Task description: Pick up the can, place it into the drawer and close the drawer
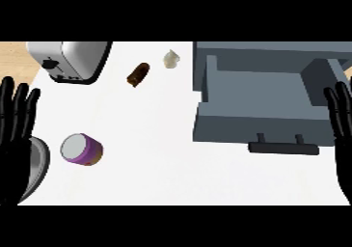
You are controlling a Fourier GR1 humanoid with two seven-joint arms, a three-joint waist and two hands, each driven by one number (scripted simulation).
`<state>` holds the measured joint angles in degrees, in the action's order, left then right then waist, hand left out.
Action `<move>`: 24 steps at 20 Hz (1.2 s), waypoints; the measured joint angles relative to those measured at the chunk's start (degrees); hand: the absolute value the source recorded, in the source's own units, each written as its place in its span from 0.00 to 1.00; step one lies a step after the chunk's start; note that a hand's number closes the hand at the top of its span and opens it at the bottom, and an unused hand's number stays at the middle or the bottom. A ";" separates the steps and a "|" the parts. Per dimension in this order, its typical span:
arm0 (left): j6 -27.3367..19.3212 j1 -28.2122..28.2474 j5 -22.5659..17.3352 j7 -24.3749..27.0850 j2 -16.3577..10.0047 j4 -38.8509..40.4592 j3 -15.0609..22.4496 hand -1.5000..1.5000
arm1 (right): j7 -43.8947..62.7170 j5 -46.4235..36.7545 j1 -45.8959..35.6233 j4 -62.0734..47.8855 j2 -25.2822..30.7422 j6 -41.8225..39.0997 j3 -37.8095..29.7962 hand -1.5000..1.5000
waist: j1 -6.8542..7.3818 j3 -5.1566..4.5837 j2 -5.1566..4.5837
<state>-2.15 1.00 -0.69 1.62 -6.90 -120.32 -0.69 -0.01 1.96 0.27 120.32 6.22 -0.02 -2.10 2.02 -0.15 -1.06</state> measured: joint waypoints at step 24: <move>-47.52 14.58 35.72 -34.73 6.86 -8.13 9.79 0.00 | 9.81 0.25 5.06 -2.25 -1.47 2.64 -2.75 0.00 | -2.02 0.21 1.07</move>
<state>-49.67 15.58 35.03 -33.11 -0.04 -128.46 9.10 9.80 2.21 5.33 118.07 4.74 2.62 -4.85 0.00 0.05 0.01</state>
